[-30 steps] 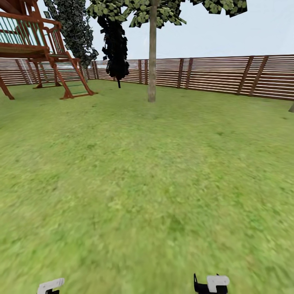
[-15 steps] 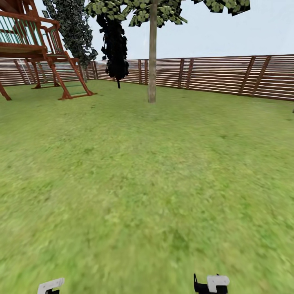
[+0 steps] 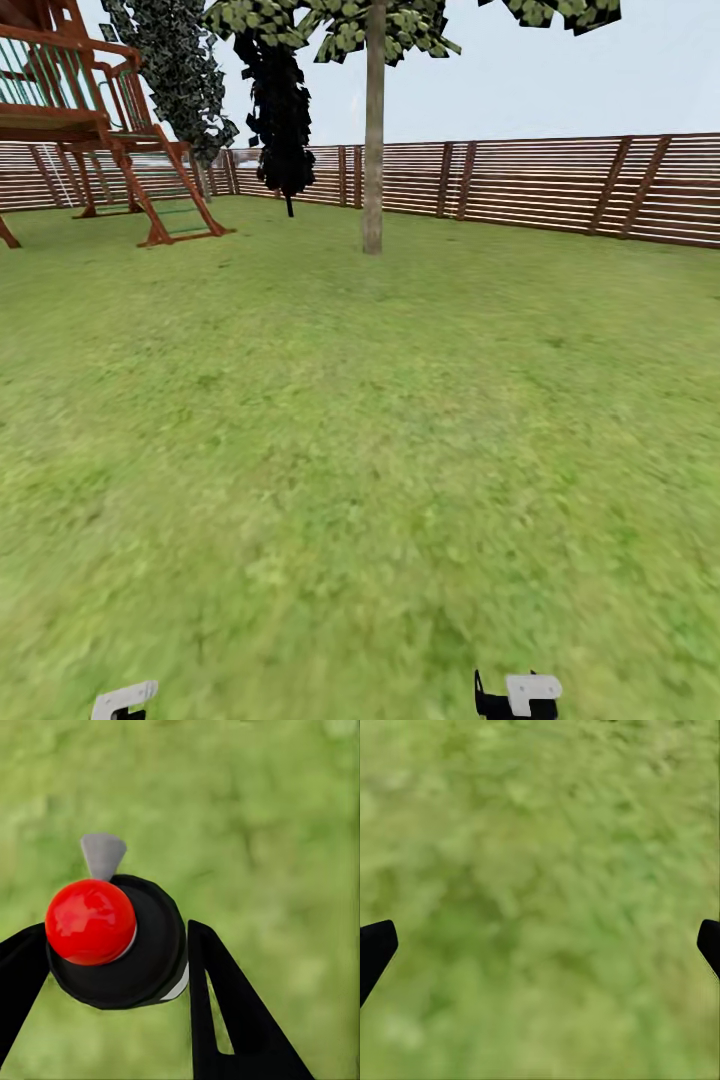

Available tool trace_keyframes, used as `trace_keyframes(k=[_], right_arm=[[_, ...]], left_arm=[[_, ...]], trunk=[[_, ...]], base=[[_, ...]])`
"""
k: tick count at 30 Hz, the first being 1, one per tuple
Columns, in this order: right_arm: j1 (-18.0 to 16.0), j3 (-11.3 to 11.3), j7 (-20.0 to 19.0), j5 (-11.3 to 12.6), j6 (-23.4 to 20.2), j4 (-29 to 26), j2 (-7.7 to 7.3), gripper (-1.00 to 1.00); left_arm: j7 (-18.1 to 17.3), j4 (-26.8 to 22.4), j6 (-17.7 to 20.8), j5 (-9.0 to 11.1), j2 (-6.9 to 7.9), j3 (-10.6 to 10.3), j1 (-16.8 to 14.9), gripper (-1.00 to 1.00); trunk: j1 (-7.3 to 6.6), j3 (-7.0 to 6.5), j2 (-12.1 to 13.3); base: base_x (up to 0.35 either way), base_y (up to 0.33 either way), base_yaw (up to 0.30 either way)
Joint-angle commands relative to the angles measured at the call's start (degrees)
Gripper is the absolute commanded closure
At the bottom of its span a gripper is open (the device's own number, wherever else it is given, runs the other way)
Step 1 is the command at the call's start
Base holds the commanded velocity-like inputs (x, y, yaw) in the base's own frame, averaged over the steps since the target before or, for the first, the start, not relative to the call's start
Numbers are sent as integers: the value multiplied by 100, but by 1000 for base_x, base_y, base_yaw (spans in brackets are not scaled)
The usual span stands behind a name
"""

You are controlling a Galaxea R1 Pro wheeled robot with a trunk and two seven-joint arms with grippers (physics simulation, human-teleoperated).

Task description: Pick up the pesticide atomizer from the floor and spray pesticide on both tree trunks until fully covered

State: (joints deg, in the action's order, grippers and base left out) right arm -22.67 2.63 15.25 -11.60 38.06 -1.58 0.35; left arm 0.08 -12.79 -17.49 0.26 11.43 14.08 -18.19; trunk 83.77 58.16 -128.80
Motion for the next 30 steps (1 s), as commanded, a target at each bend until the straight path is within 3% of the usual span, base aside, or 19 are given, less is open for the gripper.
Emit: trace_keyframes(k=[1,30], right_arm=[[0,-2,2,0,0,0,0,-100],[0,-1,1,0,0,0,0,-100]], left_arm=[[1,-1,0,0,0,3,0,100],[1,-2,0,0,0,4,0,100]], trunk=[[0,0,0],[0,0,0]], base=[[339,0,0],[339,0,0]])
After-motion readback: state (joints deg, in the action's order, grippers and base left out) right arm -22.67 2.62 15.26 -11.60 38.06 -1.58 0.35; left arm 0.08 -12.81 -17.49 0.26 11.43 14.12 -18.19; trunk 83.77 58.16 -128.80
